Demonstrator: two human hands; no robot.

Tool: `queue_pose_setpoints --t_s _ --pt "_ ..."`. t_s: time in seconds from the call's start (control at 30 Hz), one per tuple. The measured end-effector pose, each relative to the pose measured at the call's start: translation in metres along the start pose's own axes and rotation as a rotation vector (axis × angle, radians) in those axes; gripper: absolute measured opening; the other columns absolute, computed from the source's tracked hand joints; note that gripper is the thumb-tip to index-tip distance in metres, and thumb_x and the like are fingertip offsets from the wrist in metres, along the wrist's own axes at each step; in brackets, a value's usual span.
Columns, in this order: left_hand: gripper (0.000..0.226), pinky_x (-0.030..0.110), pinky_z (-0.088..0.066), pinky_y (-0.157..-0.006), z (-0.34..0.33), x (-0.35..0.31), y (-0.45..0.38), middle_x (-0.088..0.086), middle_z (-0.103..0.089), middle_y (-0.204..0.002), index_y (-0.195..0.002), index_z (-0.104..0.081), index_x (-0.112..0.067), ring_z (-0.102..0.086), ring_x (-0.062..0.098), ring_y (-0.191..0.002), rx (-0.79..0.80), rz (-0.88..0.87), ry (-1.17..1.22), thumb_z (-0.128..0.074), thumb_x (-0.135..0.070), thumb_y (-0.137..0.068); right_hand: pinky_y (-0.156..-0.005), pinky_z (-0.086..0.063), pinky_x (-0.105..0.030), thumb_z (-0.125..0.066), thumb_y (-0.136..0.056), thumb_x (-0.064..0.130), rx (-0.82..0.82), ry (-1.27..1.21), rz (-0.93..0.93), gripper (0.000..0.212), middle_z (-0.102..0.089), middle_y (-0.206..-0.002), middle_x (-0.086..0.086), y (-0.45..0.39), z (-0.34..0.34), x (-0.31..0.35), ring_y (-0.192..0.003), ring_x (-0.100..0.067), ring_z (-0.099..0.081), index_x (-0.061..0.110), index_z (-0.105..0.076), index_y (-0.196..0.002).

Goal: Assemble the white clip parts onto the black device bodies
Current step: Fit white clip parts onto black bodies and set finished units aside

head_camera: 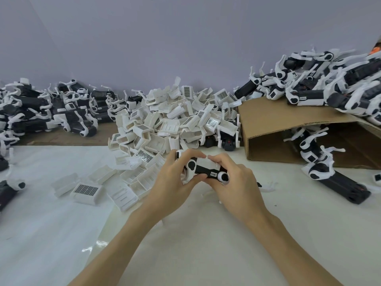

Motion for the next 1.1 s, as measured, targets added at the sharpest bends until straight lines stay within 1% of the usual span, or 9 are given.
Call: queue_pose_setpoints --t_s 0.3,0.4,0.53,0.63,0.73,0.8,0.87,1.0,1.1 --pt "0.037 0.036 -0.061 -0.073 0.003 -0.003 -0.001 -0.023 -0.042 -0.108 -0.130 -0.064 -0.036 -0.058 0.011 -0.097 -0.006 -0.064 -0.010 -0.077 -0.034 -0.095 -0.082 -0.056 -0.037 -0.084 -0.087 0.036 0.048 -0.045 -0.030 0.047 -0.073 -0.107 0.011 -0.002 0.000 -0.003 -0.103 -0.019 -0.066 0.031 -0.064 -0.129" --pt "0.037 0.029 -0.053 -0.091 0.010 -0.010 -0.001 -0.005 -0.045 -0.126 -0.131 -0.065 -0.029 -0.057 0.017 -0.107 0.034 -0.233 -0.074 -0.077 -0.030 -0.095 -0.101 -0.045 -0.027 -0.074 -0.096 0.020 0.265 -0.319 -0.084 0.040 -0.068 -0.122 0.020 -0.004 0.003 -0.007 -0.124 -0.002 -0.060 0.036 -0.056 -0.128" --pt "0.036 0.038 -0.059 -0.076 0.015 -0.019 0.001 0.007 -0.036 -0.153 -0.136 -0.057 -0.035 -0.054 0.013 -0.086 0.066 -0.544 -0.435 -0.069 -0.025 -0.104 -0.111 -0.037 -0.026 -0.059 -0.102 0.033 0.443 -0.399 -0.149 0.042 -0.062 -0.135 0.026 -0.006 0.015 -0.005 -0.134 0.005 -0.050 0.040 -0.052 -0.142" --pt "0.037 0.042 -0.059 -0.093 0.019 -0.018 0.001 0.010 -0.032 -0.162 -0.139 -0.055 -0.035 -0.058 0.025 -0.119 -0.016 -0.637 -0.535 -0.069 -0.031 -0.104 -0.097 -0.042 -0.019 -0.060 -0.103 0.043 0.412 -0.160 -0.099 0.028 -0.063 -0.129 0.025 -0.007 0.018 -0.005 -0.124 0.004 -0.054 0.042 -0.057 -0.130" --pt "0.068 0.046 -0.053 -0.107 0.023 -0.011 -0.003 0.005 -0.026 -0.165 -0.149 -0.044 -0.039 -0.048 0.023 -0.143 -0.010 -0.448 -0.346 -0.080 -0.047 -0.092 -0.086 -0.045 -0.015 -0.070 -0.091 0.057 0.381 -0.139 -0.157 0.033 -0.065 -0.119 0.025 -0.006 0.017 -0.005 -0.115 0.007 -0.058 0.041 -0.053 -0.114" --pt "0.087 0.040 -0.050 -0.109 0.025 -0.008 -0.004 -0.014 -0.032 -0.159 -0.152 -0.032 -0.050 -0.044 0.009 -0.143 0.019 -0.270 -0.176 -0.081 -0.064 -0.082 -0.083 -0.047 -0.012 -0.080 -0.083 0.057 0.293 -0.226 -0.143 0.042 -0.068 -0.112 0.025 -0.005 0.016 0.001 -0.113 0.008 -0.060 0.040 -0.053 -0.110" --pt "0.088 0.037 -0.048 -0.110 0.025 -0.007 -0.003 -0.034 -0.042 -0.146 -0.150 -0.028 -0.055 -0.045 0.002 -0.138 0.038 -0.166 -0.098 -0.080 -0.069 -0.080 -0.086 -0.046 -0.011 -0.086 -0.076 0.052 0.157 -0.219 -0.037 0.053 -0.065 -0.110 0.022 -0.005 0.019 0.011 -0.112 0.002 -0.059 0.039 -0.054 -0.116" --pt "0.082 0.035 -0.040 -0.118 0.024 -0.006 -0.001 -0.022 -0.047 -0.155 -0.158 -0.034 -0.033 -0.044 0.011 -0.147 0.134 -0.110 0.122 -0.082 -0.042 -0.092 -0.103 -0.036 -0.022 -0.089 -0.074 0.043 -0.054 0.052 0.250 0.067 -0.060 -0.115 0.018 -0.006 0.029 0.028 -0.116 -0.003 -0.049 0.025 -0.060 -0.133" --pt "0.062 0.026 -0.045 -0.110 0.028 -0.007 -0.005 -0.012 -0.065 -0.138 -0.144 -0.055 -0.028 -0.057 0.014 -0.136 0.100 -0.062 0.271 -0.085 -0.031 -0.090 -0.102 -0.041 -0.039 -0.093 -0.073 0.030 -0.108 0.190 0.348 0.065 -0.066 -0.121 0.007 -0.005 0.031 0.029 -0.118 -0.019 -0.054 0.017 -0.065 -0.130"
Point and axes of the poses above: each hand's wrist, its own y-axis away from the middle knuckle, its own z-axis out of the back of the hand, x = y × z, the point moved 5 cm from there along -y, towards the middle knuckle
